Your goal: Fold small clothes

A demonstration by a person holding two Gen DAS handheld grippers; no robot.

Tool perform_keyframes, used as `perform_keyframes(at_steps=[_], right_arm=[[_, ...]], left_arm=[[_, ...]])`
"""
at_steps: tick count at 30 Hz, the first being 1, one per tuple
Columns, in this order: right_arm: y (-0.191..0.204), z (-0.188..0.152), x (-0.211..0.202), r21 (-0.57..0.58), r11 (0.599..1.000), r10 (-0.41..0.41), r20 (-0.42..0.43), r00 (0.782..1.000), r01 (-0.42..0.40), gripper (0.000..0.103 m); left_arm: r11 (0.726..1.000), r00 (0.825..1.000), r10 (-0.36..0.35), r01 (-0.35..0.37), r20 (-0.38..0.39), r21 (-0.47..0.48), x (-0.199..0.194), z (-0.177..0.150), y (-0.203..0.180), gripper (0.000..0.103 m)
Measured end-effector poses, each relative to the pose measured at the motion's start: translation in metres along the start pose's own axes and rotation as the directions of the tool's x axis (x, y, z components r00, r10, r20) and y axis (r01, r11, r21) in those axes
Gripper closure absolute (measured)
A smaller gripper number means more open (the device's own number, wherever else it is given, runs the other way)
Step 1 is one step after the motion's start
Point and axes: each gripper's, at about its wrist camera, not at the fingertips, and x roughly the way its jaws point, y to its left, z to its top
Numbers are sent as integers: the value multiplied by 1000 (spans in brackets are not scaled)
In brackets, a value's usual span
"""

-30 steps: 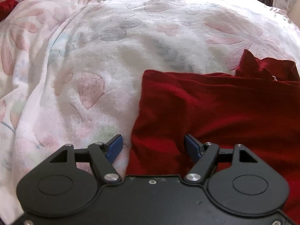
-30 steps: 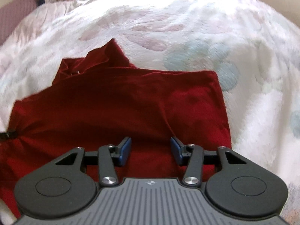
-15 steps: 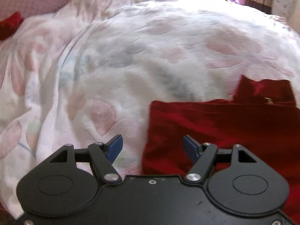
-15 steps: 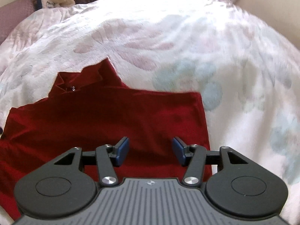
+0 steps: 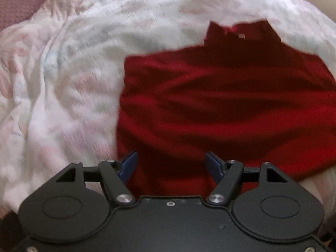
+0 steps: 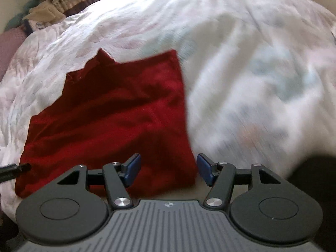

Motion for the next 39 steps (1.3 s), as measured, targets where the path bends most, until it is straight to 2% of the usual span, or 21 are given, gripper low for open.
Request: perform_keyframes(at_steps=[4, 7, 11, 12, 13, 15, 17, 18, 20, 26, 31, 39], right_arm=[[-10, -13, 2, 85, 996, 14, -19, 1000, -13, 31], [-12, -13, 9, 131, 991, 16, 5, 1000, -16, 31], [-20, -8, 20, 259, 964, 53, 26, 998, -58, 30], [-17, -8, 23, 262, 963, 52, 34, 998, -59, 33], [-13, -8, 26, 255, 966, 43, 35, 998, -50, 44], [-4, -8, 30, 218, 976, 10, 33, 999, -17, 57], [-4, -11, 28, 203, 979, 4, 40, 999, -12, 76], [-4, -11, 28, 213, 976, 26, 45, 999, -35, 85], [-6, -11, 26, 229, 971, 50, 58, 997, -62, 86], [11, -11, 20, 160, 987, -4, 80, 997, -9, 86], [31, -3, 10, 99, 995, -6, 110, 994, -5, 87], [95, 24, 0, -30, 998, 55, 165, 985, -51, 88]], left_arm=[[1000, 1000, 15, -15, -10, 1, 3, -10, -2, 31], [1000, 1000, 21, -22, -17, -8, 5, -10, 0, 30], [1000, 999, 25, -25, -30, -16, 14, -13, 4, 29], [1000, 999, 26, -27, -32, -14, 16, -13, 5, 29], [1000, 999, 29, -29, -33, -10, 15, -14, 3, 29], [999, 999, 32, -32, -31, -3, 16, -15, 2, 29], [1000, 999, 29, -29, -31, -6, 16, -15, 3, 29], [1000, 999, 25, -25, -31, -9, 16, -14, 4, 29], [1000, 999, 19, -19, -31, -14, 16, -14, 6, 29], [1000, 999, 17, -18, -35, -24, 8, -7, 15, 30], [998, 999, 48, -49, -20, -49, 0, -2, 34, 30], [993, 998, 58, -58, -2, -101, -8, 7, 67, 30]])
